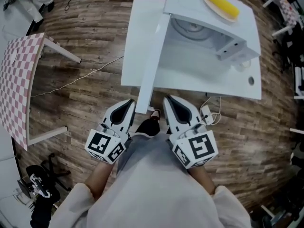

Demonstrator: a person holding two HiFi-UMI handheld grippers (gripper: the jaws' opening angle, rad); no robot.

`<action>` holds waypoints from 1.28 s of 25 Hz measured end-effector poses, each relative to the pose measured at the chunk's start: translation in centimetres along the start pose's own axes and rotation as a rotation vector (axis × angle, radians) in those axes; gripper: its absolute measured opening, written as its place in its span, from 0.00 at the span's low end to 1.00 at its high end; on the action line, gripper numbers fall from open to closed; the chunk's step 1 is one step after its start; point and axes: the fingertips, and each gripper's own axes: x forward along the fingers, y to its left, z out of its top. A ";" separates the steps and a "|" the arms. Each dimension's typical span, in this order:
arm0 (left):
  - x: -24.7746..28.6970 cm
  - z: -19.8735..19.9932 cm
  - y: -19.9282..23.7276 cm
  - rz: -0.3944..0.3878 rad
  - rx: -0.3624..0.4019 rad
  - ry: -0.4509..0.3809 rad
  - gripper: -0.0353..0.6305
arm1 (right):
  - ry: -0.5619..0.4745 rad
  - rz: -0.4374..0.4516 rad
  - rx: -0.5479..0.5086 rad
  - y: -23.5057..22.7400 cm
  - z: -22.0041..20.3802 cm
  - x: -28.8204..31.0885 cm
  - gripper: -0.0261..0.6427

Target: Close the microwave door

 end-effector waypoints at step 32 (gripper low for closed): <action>6.0 -0.7 -7.8 -0.286 0.010 0.101 0.08 | -0.014 -0.152 0.061 -5.3 0.1 -4.3 0.08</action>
